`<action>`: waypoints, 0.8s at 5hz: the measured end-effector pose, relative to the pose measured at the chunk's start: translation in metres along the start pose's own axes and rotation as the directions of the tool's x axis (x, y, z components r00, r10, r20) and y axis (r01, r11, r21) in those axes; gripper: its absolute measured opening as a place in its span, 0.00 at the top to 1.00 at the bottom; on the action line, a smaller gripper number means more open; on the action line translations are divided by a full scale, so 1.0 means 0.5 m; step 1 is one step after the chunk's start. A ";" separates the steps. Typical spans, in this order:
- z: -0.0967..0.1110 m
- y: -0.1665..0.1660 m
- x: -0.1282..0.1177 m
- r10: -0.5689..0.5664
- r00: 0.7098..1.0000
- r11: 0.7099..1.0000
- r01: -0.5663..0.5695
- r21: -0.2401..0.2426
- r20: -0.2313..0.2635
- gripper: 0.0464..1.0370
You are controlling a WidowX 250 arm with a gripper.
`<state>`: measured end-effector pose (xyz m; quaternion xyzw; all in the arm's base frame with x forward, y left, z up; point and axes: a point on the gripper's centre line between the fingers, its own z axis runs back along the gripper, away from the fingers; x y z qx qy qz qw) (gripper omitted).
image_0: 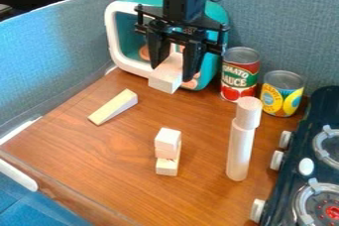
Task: Put the block on top of the cube
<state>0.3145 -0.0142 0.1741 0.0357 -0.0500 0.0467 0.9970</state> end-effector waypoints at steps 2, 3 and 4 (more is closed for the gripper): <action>-0.115 0.062 0.043 0.057 0.997 0.998 -0.057 0.006 -0.044 0.49; -0.203 0.096 0.041 0.049 0.998 0.997 -0.051 0.059 0.039 0.49; -0.248 0.083 0.050 0.019 0.999 0.997 -0.022 0.068 0.045 0.49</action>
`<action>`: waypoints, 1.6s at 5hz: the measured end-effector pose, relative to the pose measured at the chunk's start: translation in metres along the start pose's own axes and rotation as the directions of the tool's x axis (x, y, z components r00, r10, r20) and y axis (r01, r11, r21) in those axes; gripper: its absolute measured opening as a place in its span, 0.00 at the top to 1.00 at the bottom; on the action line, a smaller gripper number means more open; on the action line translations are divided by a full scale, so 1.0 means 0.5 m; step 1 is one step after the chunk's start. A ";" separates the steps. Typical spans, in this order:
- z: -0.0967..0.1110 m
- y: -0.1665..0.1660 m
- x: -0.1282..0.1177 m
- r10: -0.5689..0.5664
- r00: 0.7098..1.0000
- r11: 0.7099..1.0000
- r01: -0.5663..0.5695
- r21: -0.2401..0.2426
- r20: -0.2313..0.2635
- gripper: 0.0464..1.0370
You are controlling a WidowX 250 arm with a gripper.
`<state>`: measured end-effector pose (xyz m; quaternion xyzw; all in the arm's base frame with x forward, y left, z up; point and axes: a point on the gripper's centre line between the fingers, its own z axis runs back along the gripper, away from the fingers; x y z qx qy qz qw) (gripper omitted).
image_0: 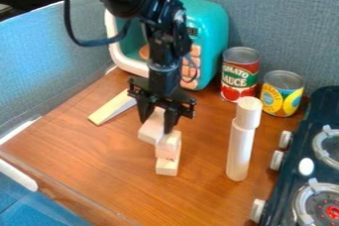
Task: Put the block on top of the cube
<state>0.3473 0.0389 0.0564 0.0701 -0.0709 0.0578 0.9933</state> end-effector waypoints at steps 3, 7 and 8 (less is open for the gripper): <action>0.032 0.018 -0.009 0.077 0.997 0.996 -0.078 -0.043 -0.013 0.49; 0.028 -0.025 0.014 0.011 0.999 0.997 -0.015 -0.081 -0.048 0.49; 0.023 -0.024 0.006 0.026 0.998 0.996 -0.031 -0.080 -0.063 0.49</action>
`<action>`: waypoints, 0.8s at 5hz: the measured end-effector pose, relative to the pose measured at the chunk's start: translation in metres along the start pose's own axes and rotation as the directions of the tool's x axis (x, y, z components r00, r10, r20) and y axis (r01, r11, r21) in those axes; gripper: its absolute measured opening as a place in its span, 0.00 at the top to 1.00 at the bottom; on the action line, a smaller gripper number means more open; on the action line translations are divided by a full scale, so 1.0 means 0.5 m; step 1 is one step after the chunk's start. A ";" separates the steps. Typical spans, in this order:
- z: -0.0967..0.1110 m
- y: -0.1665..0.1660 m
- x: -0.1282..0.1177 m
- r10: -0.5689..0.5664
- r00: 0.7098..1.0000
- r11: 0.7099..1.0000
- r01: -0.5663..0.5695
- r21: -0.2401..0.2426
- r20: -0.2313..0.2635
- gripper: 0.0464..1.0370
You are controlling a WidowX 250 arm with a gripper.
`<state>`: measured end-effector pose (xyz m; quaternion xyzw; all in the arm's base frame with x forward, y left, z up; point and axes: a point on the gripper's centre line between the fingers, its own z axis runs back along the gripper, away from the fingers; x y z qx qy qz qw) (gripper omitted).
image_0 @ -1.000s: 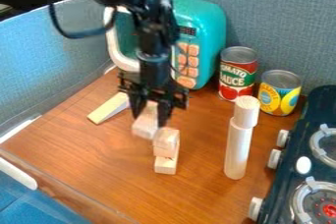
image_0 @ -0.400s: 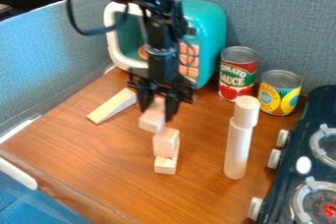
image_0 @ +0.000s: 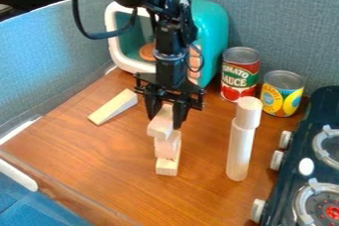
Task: Put the block on top of the cube
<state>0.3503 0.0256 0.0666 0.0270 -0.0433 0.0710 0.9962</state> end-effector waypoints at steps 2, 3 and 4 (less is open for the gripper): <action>-0.009 0.005 -0.010 0.010 1.000 1.000 -0.010 -0.008 -0.016 0.49; -0.017 0.008 -0.015 0.032 0.999 0.999 -0.032 -0.010 -0.018 0.49; -0.020 0.006 -0.016 0.048 0.999 0.999 -0.049 -0.014 -0.016 0.49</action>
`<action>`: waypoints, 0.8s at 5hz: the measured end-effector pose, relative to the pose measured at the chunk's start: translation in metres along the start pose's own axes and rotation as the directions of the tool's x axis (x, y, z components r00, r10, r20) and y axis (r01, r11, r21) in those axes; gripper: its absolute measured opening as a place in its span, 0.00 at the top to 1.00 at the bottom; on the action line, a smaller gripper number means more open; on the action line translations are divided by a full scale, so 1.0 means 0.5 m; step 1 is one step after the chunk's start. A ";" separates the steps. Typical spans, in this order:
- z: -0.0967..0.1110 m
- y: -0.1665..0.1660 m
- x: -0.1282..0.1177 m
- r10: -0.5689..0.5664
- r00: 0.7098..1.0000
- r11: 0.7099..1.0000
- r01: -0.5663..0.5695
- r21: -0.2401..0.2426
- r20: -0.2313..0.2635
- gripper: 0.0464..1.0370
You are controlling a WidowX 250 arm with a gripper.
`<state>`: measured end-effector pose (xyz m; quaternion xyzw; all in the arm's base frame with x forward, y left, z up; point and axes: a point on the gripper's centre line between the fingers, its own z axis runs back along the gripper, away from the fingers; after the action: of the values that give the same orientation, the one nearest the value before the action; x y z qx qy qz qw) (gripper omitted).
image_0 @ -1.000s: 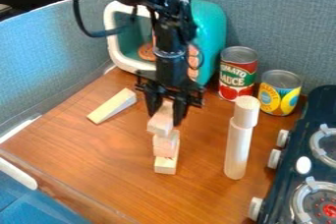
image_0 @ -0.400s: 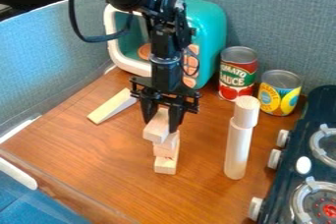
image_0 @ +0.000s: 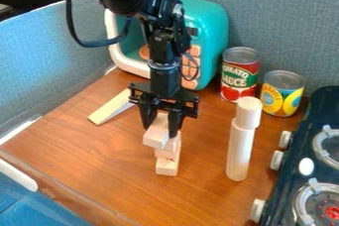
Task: Put the block on top of the cube
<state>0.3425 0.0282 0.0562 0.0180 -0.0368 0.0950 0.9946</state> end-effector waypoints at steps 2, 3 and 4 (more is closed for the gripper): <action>-0.003 -0.001 -0.001 0.028 1.000 1.000 -0.028 -0.008 0.000 0.42; -0.001 -0.001 -0.004 0.052 0.999 0.999 -0.053 -0.006 -0.009 0.12; -0.001 -0.004 -0.008 0.055 0.998 0.998 -0.056 -0.015 -0.022 0.03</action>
<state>0.3390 0.0255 0.0555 0.0081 -0.0274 0.1225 0.9921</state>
